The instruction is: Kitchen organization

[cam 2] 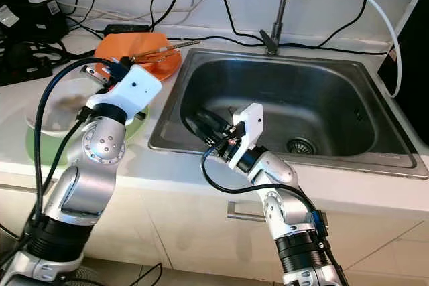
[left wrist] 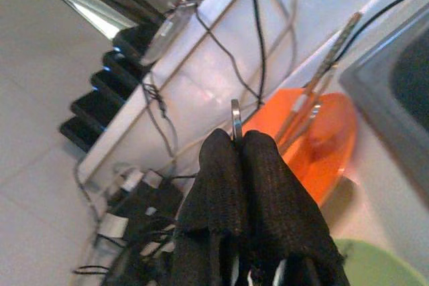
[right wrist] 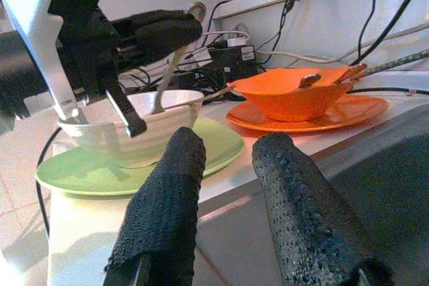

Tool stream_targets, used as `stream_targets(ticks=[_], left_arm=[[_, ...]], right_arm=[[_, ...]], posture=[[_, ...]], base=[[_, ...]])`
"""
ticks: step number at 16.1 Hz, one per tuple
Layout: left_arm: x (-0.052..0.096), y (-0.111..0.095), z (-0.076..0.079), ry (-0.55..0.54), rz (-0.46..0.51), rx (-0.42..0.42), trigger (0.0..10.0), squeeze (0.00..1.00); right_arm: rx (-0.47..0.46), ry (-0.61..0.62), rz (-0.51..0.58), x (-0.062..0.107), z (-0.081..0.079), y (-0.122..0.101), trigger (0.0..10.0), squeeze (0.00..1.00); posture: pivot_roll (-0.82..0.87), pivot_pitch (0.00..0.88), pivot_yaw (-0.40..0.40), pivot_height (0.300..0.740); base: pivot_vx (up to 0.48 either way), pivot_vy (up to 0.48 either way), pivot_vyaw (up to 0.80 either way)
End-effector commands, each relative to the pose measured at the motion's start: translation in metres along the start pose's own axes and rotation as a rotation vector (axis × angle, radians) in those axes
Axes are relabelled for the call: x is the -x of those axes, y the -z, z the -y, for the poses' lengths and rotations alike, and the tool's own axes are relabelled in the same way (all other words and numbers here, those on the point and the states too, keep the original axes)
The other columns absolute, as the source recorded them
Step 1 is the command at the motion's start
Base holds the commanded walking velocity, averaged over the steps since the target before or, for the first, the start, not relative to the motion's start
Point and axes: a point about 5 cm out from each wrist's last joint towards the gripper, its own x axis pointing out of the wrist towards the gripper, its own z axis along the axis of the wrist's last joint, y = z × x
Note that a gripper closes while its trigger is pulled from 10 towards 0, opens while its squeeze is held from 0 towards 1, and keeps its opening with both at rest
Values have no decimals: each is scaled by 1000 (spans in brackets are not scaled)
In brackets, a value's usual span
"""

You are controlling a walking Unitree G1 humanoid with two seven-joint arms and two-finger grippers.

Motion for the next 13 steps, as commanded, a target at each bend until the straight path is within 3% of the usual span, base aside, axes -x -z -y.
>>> stream_targets(ticks=[1,6,13], left_arm=[[2,0,-2,7,-5,30,10000,0],[0,-2,-2,45,-26,261,10000,0],[-2,-19,-13,58,21,443,10000,0]], right_arm=[[13,-8,-5,-1,0,-1,10000,0],[11,-8,-8,0,0,0,10000,0],[13,-11,-17,1,1,1,10000,0]], posture=[[94,17,-13,740],[95,22,-17,740],[93,23,-22,740]], base=[[0,0,0],[0,0,0],[0,0,0]])
